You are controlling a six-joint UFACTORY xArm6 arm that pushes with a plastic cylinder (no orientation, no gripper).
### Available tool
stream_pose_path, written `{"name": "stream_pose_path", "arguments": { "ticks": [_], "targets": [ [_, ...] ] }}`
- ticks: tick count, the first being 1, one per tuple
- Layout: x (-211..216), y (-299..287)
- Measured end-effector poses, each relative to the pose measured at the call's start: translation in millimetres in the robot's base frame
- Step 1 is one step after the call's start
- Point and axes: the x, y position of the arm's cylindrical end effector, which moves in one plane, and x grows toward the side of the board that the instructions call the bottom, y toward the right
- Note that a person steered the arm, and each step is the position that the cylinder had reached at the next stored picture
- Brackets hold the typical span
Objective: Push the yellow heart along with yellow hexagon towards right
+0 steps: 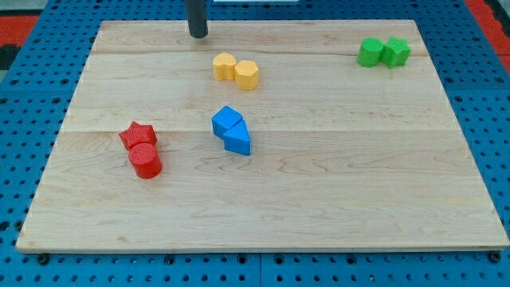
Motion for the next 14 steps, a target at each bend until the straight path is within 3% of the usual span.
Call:
{"name": "stream_pose_path", "arguments": {
  "ticks": [3, 4, 6, 10, 12, 14],
  "targets": [
    [17, -43],
    [41, -100],
    [40, -105],
    [86, -191],
    [65, -112],
    [58, 10]
  ]
}}
